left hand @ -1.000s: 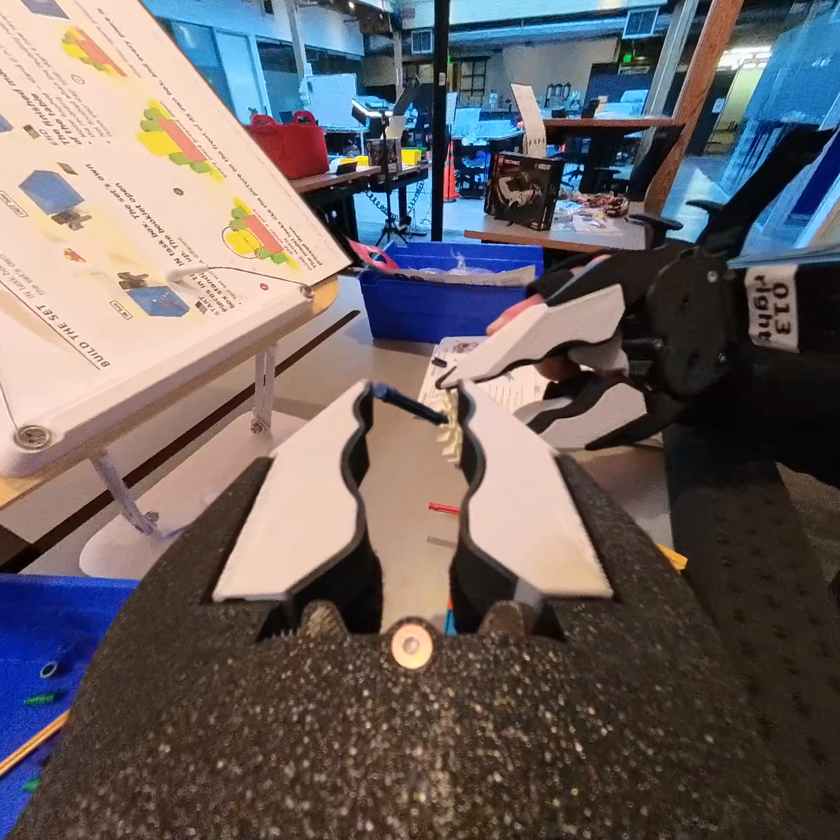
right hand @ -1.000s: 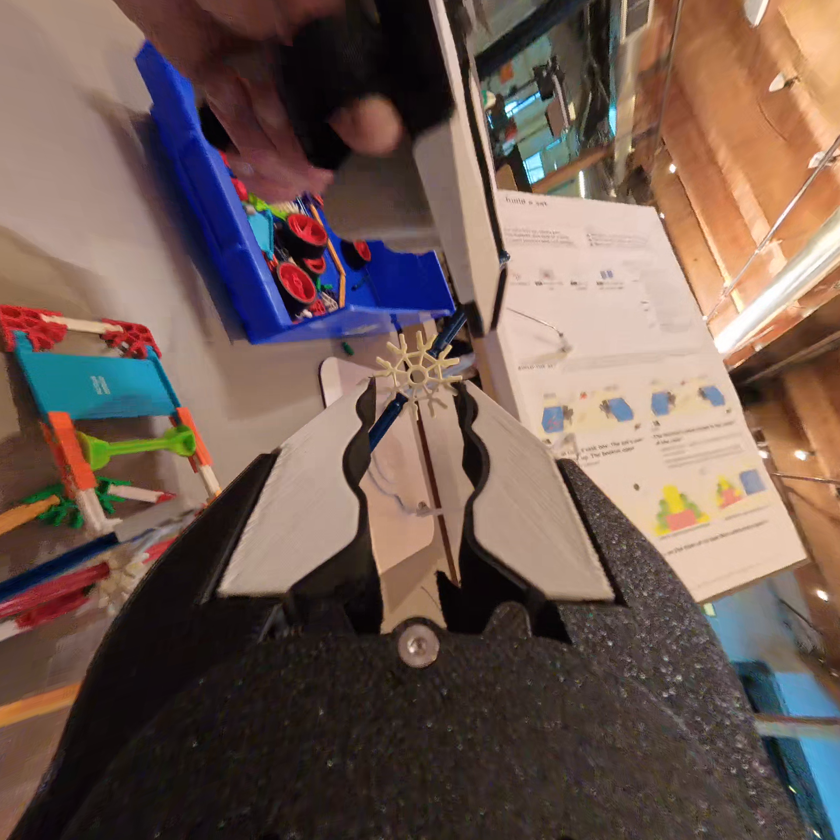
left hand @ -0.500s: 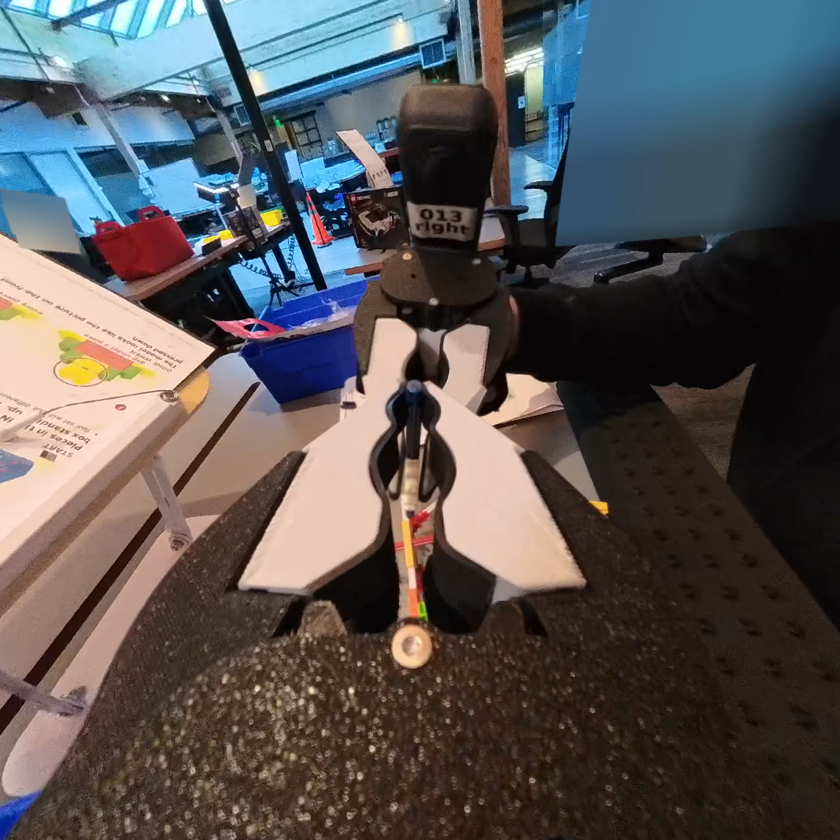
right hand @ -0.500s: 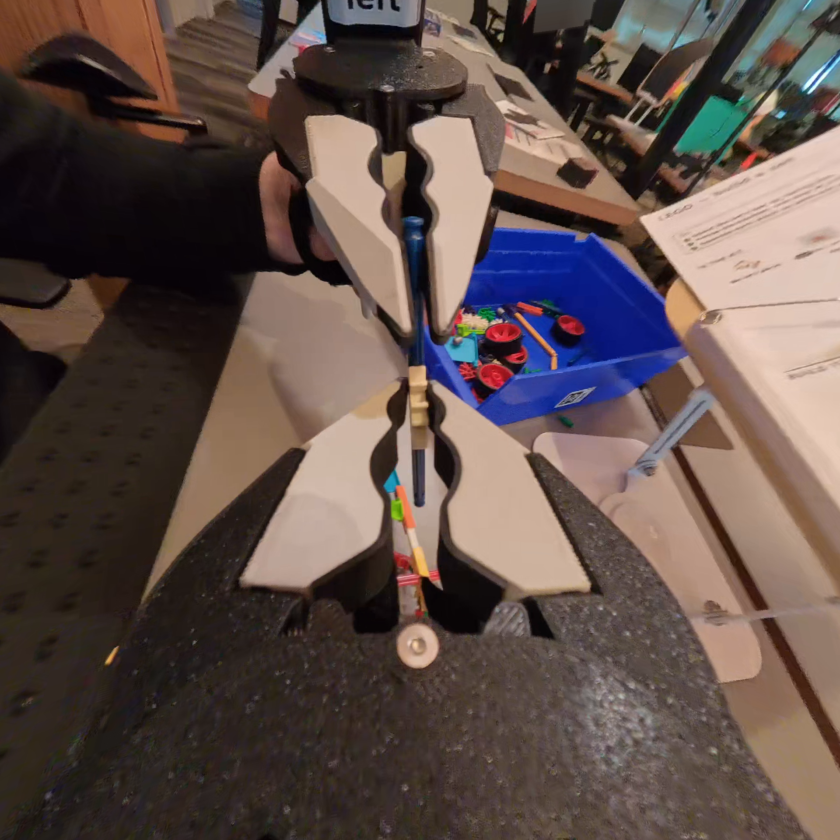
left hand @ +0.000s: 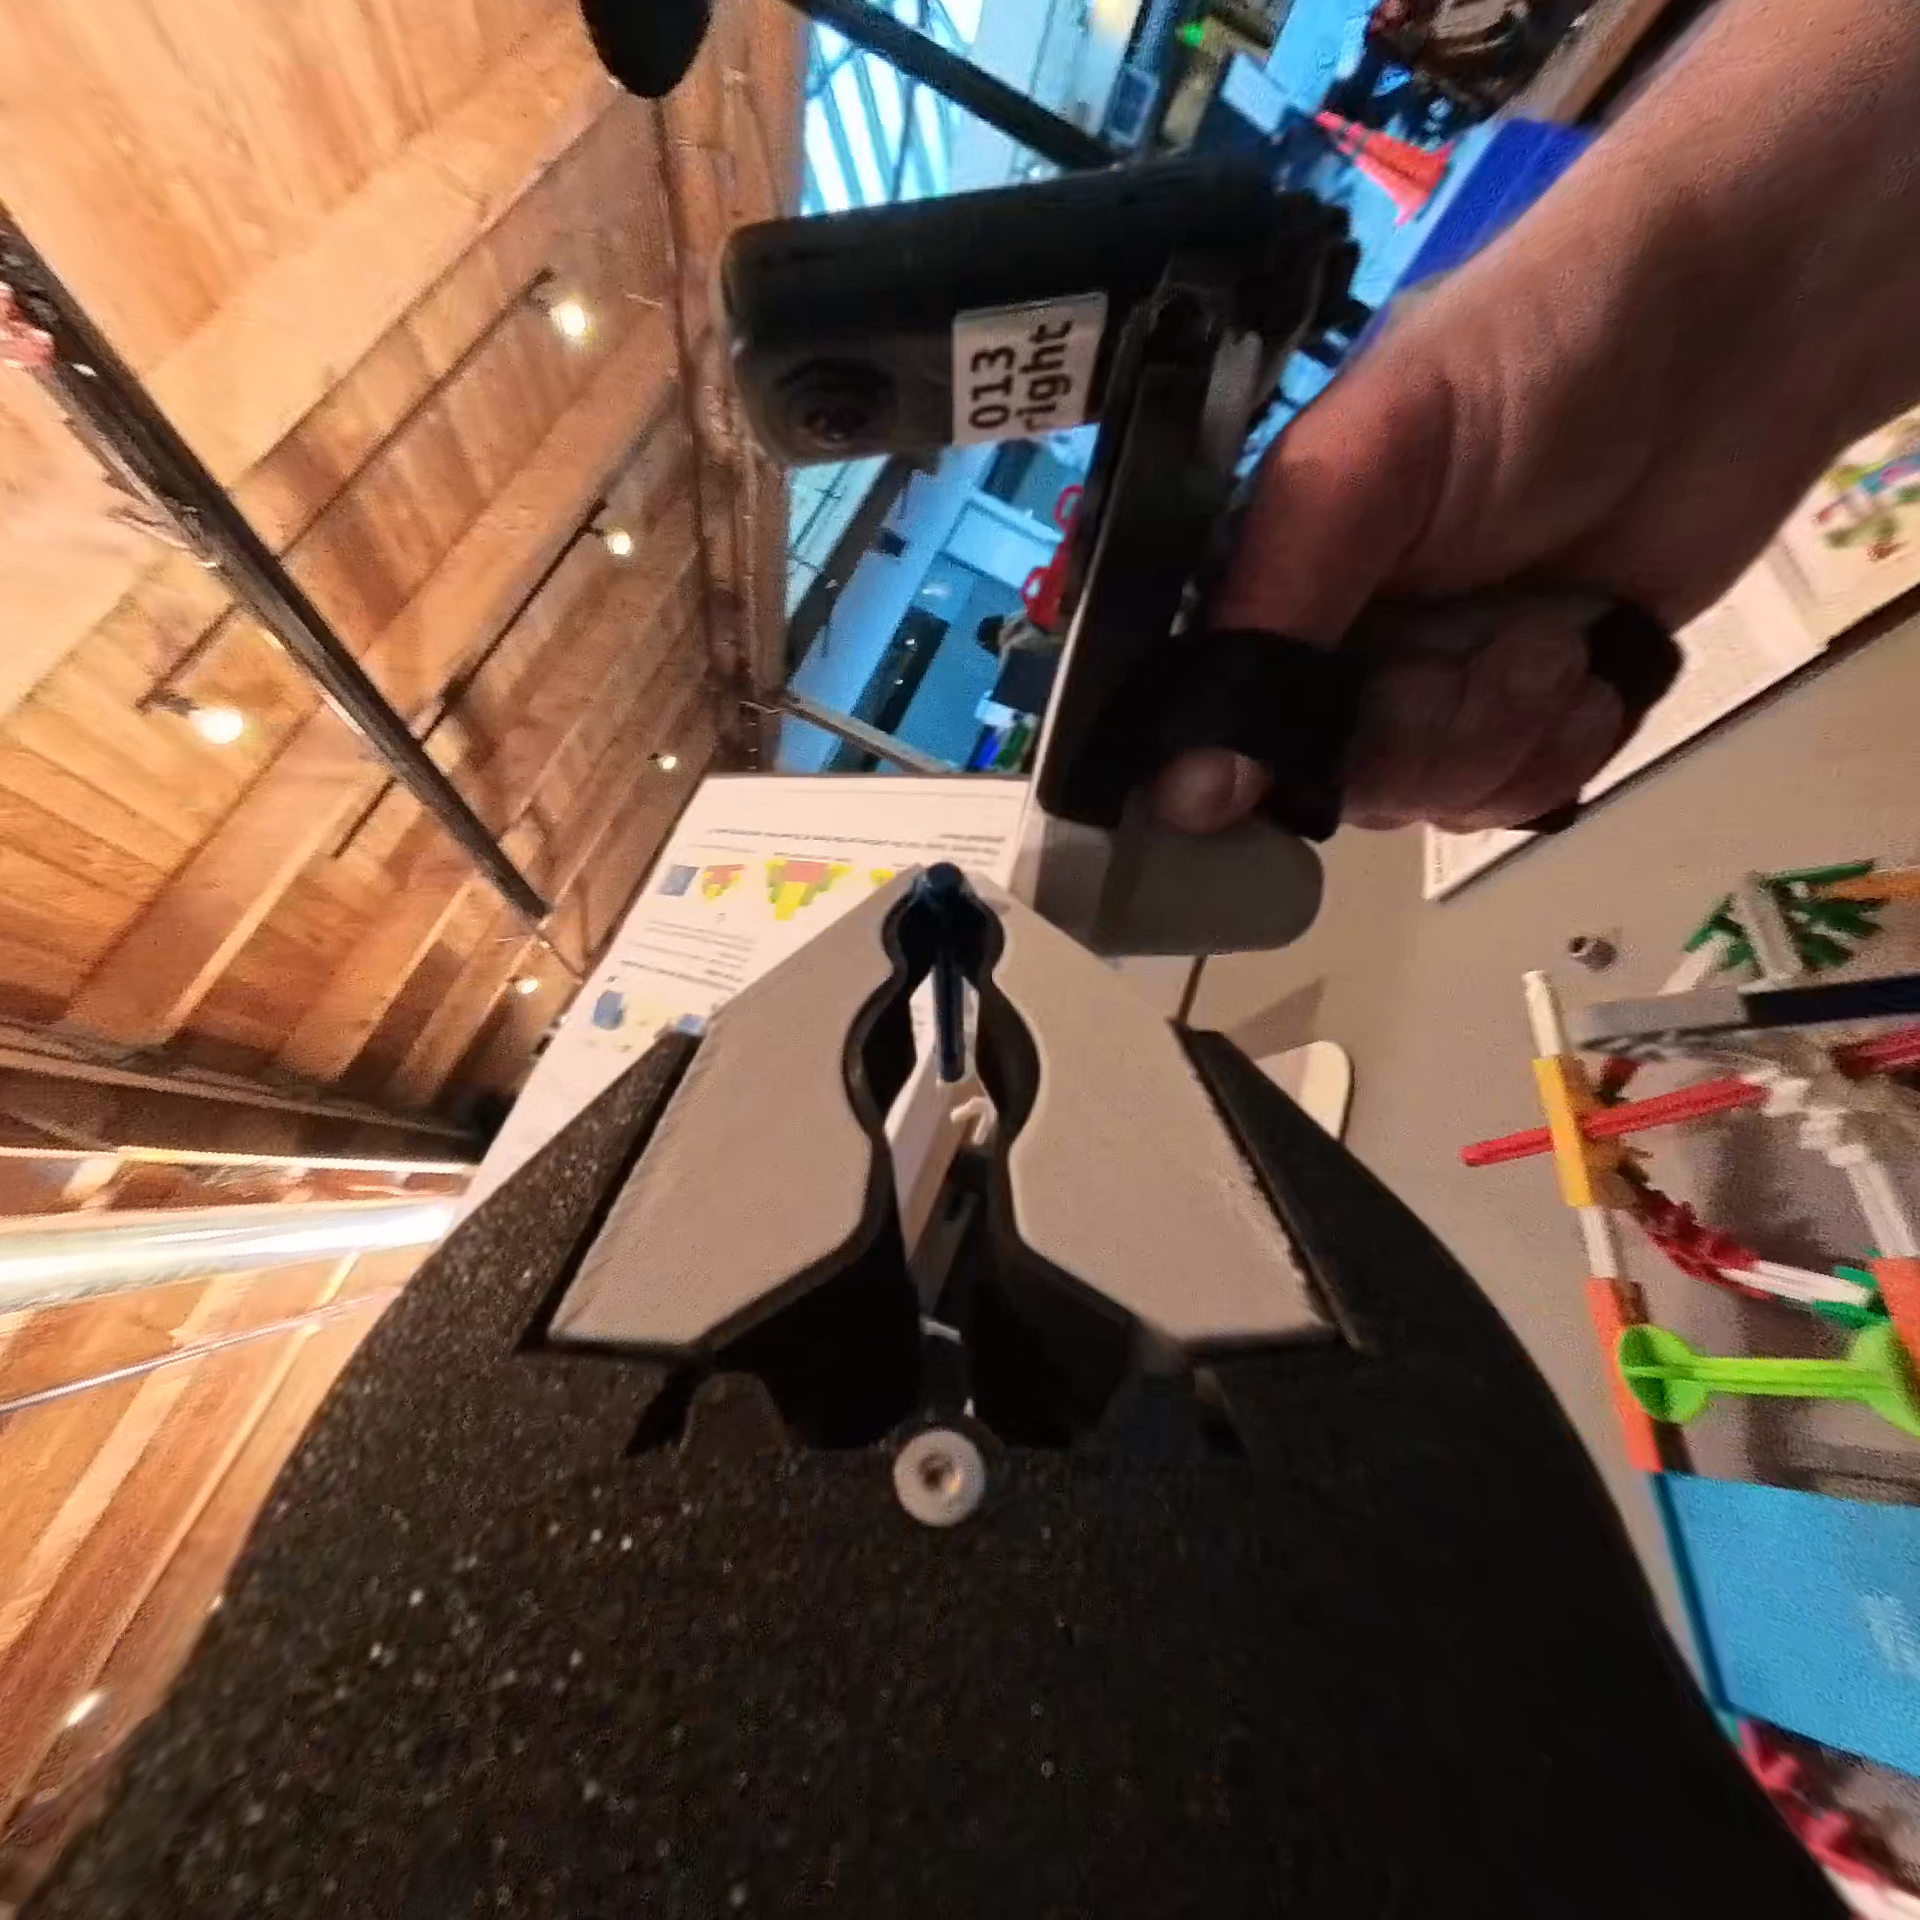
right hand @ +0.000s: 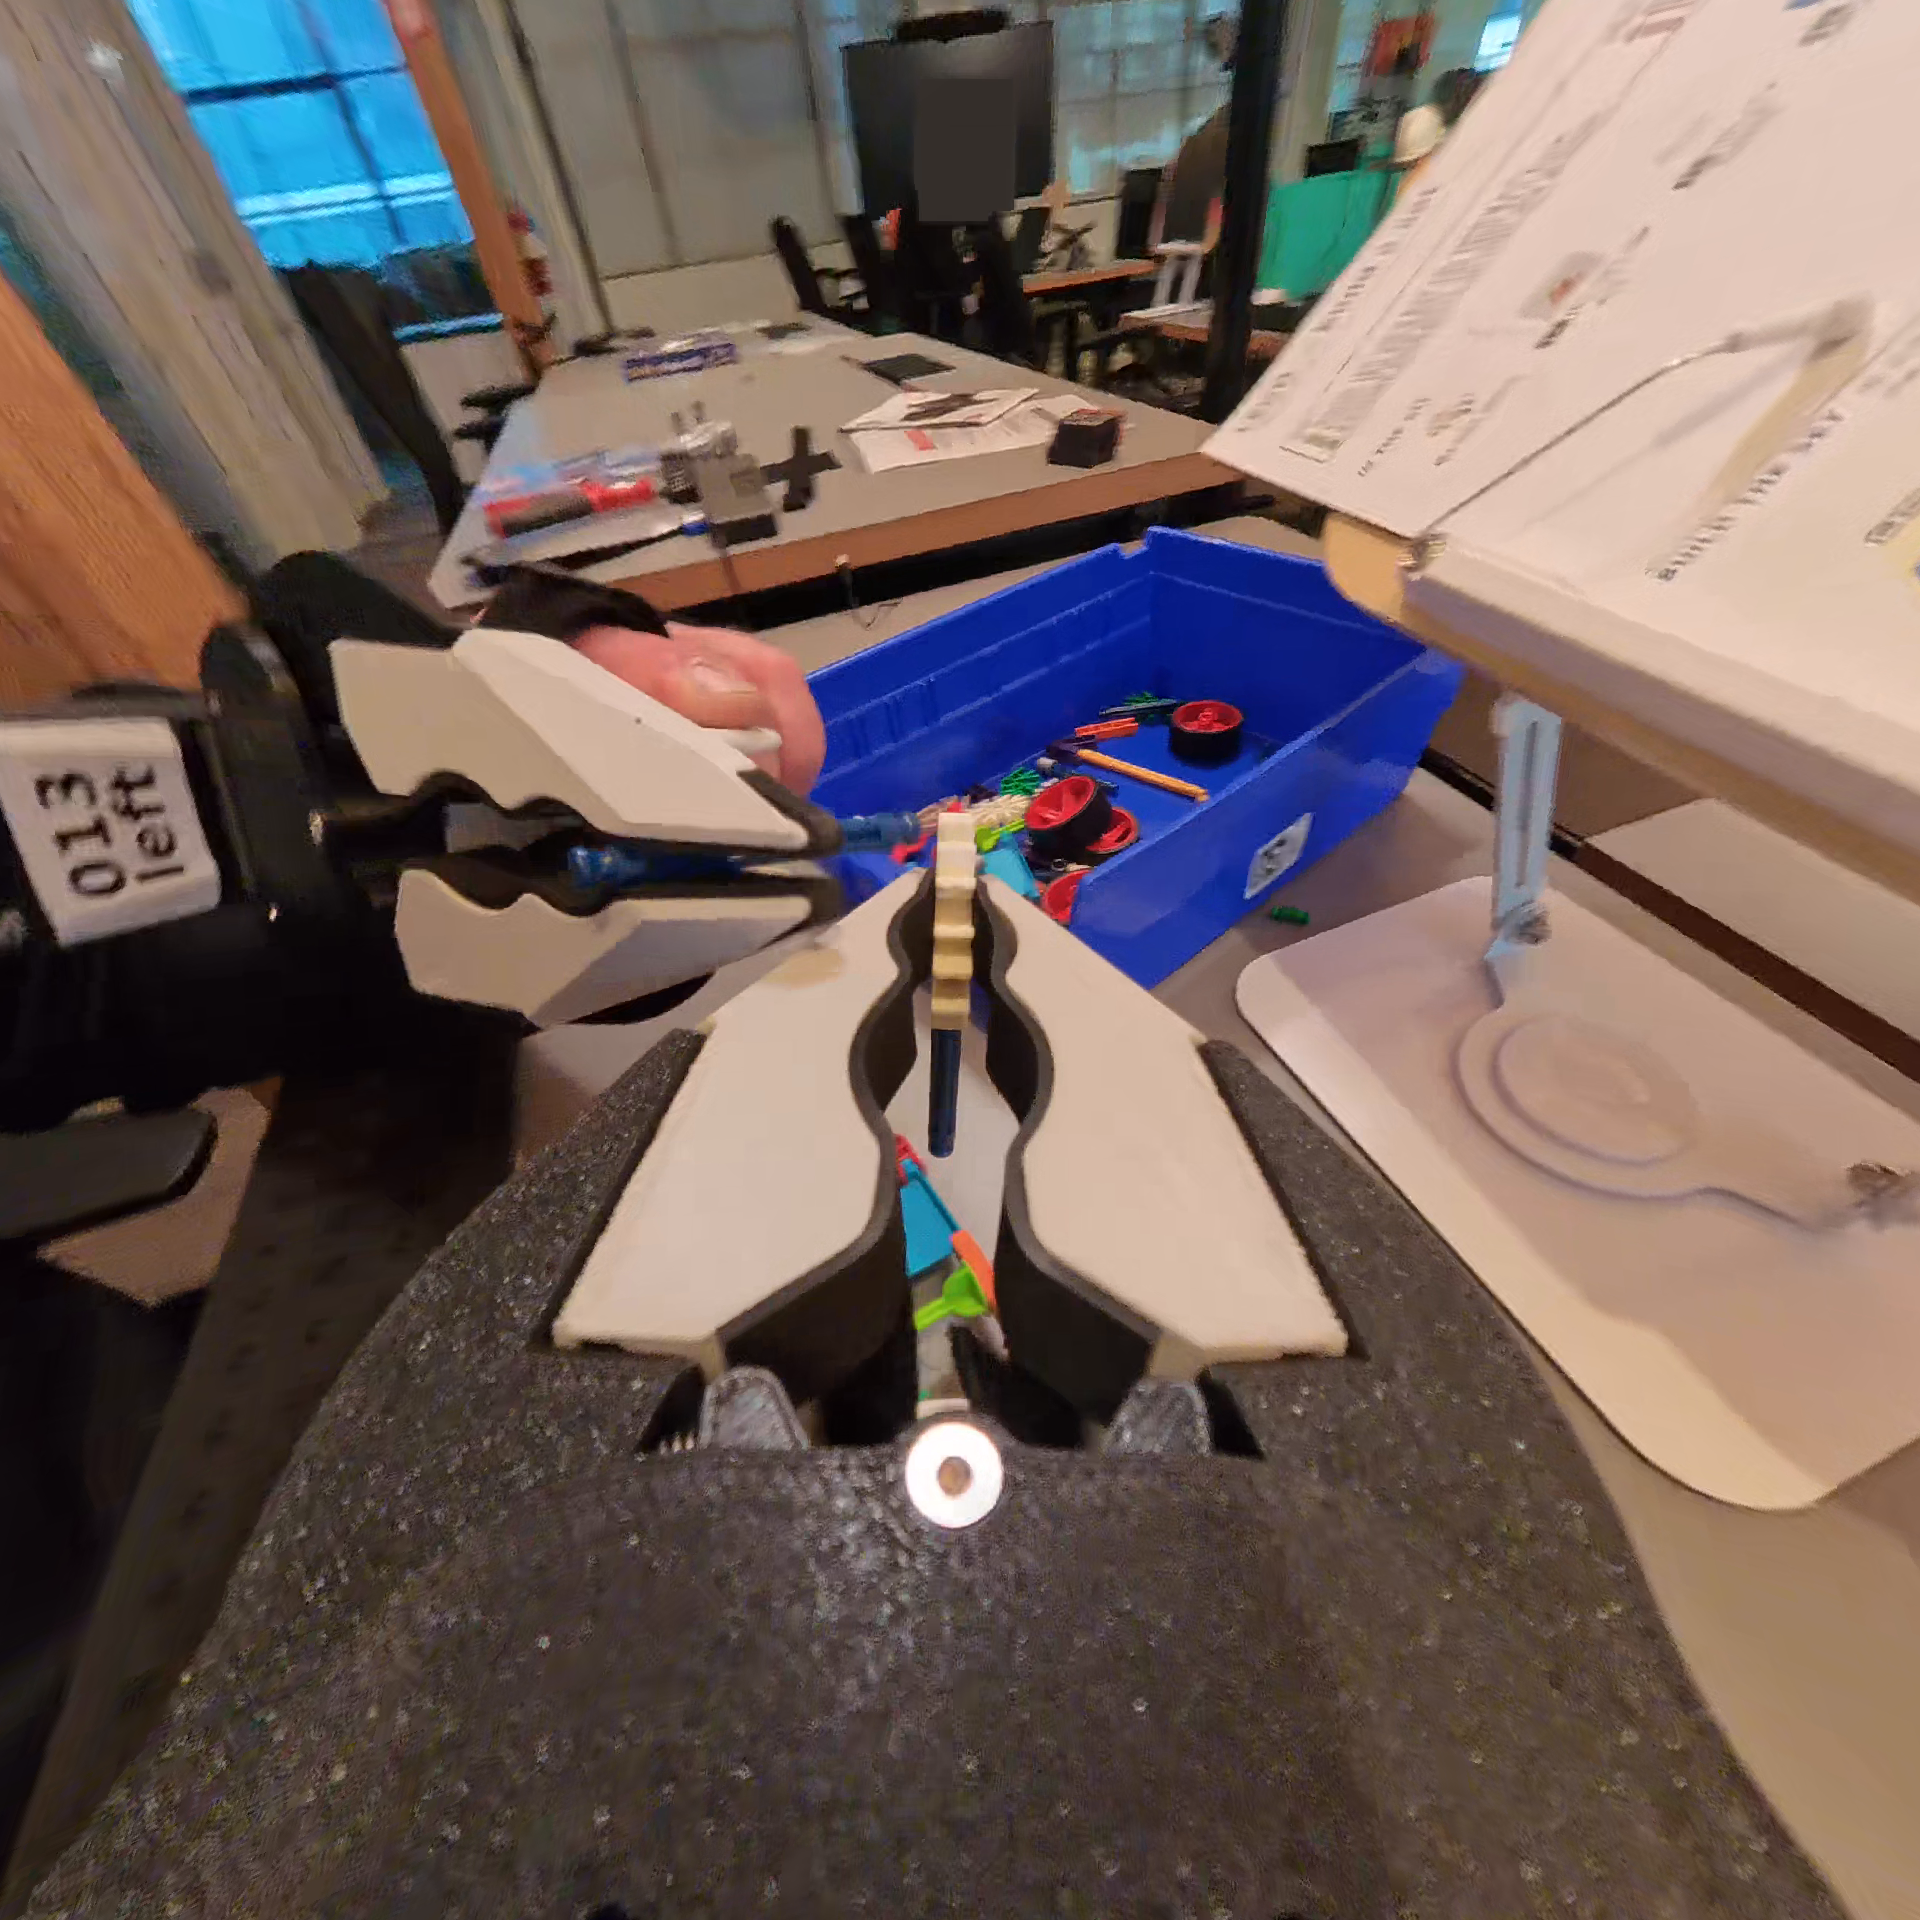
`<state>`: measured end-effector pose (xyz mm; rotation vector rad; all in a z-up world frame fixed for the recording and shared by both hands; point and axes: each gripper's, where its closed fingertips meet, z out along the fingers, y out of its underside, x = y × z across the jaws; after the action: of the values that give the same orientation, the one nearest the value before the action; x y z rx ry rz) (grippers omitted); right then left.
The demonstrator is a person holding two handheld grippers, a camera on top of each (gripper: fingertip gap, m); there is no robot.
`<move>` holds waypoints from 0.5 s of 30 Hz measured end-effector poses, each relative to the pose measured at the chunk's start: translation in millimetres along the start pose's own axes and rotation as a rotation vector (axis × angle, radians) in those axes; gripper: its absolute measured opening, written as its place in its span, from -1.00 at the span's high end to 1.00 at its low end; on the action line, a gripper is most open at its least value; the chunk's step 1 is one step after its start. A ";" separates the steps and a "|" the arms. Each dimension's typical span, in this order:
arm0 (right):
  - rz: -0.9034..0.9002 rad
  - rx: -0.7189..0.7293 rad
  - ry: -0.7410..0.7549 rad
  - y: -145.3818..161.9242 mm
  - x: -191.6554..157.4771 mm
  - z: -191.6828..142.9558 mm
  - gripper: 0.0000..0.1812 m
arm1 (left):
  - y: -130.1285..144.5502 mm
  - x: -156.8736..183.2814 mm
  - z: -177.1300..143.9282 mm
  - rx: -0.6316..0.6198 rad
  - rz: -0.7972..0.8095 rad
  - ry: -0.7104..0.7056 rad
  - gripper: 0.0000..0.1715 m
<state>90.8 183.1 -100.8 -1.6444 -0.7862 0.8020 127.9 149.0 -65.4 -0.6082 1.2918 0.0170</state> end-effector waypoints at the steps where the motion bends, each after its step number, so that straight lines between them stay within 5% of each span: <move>1: 0.014 0.014 0.022 -2.5 4.1 0.2 0.97 | 5.2 -3.5 0.7 -0.014 0.018 -0.021 1.00; 5: 0.104 0.053 0.097 -9.9 28.9 -4.3 0.96 | 23.1 -50.4 -8.5 -0.037 -0.155 -0.118 1.00; 11: 0.115 0.023 0.083 1.1 31.5 0.0 0.96 | 196.6 -53.4 -28.1 -0.661 -0.375 -0.051 0.96; 15: 0.124 0.060 0.051 -4.7 28.7 -1.9 0.96 | 237.5 -28.2 -40.2 -0.839 -0.529 0.034 0.29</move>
<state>107.8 206.7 -99.0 -1.6652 -0.6239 0.8590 2.3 341.2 -143.7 -1.6601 1.0900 0.1162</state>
